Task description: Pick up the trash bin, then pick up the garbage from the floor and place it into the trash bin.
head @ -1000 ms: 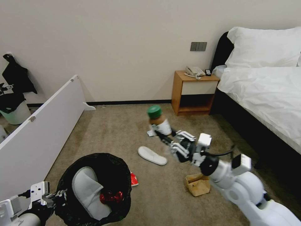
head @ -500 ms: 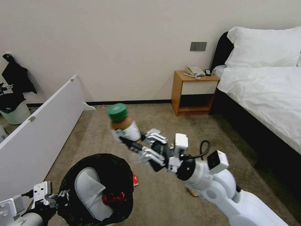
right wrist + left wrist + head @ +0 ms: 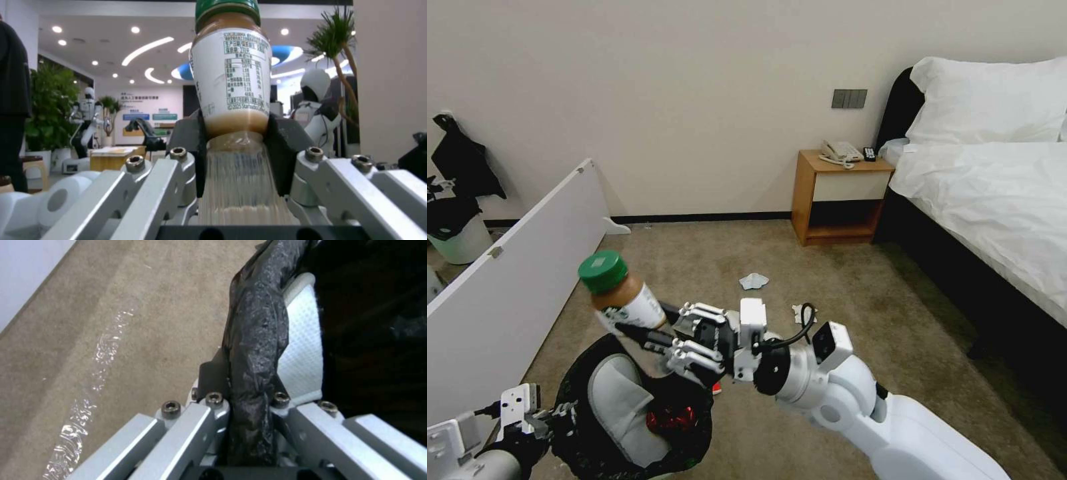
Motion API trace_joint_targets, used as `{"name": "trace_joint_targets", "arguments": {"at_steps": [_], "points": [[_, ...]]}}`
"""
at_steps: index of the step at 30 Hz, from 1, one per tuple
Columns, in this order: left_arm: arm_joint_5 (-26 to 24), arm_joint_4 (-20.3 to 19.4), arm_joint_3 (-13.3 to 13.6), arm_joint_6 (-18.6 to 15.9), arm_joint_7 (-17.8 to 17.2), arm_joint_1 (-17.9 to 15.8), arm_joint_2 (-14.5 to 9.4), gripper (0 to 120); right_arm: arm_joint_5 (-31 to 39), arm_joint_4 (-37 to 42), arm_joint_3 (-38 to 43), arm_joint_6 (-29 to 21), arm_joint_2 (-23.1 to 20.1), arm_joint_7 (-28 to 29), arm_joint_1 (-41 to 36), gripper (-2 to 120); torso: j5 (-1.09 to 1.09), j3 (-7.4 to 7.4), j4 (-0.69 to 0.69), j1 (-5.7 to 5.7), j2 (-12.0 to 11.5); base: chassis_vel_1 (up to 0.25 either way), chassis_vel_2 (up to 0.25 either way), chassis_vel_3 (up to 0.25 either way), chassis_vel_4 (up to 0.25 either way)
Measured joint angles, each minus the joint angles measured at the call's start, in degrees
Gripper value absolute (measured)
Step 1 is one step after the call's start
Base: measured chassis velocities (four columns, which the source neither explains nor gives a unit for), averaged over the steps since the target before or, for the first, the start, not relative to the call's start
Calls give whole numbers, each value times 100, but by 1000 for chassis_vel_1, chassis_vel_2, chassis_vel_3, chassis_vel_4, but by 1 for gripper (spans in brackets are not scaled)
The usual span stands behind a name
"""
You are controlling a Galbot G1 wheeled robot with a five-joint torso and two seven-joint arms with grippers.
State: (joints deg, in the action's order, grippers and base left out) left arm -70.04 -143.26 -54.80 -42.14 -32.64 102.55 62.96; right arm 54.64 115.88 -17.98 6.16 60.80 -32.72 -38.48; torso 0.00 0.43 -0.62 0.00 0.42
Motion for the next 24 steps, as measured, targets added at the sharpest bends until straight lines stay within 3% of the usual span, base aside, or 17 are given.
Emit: {"name": "trace_joint_targets", "arguments": {"at_steps": [15, 24], "points": [[-137, 2, -44, 0, -82, 47, -37, 3, -665, -446, -186, 145, -190, 410, -231, 26, 1, 0, 1, 0, 0, 0, 0, 0, 0], [-188, 2, -55, 0, -118, 9, -36, 3, -822, -492, -163, 179, -318, 491, -339, 61, 0, 0, 0, 0, 0, 0, 0, 0, 0]]}}
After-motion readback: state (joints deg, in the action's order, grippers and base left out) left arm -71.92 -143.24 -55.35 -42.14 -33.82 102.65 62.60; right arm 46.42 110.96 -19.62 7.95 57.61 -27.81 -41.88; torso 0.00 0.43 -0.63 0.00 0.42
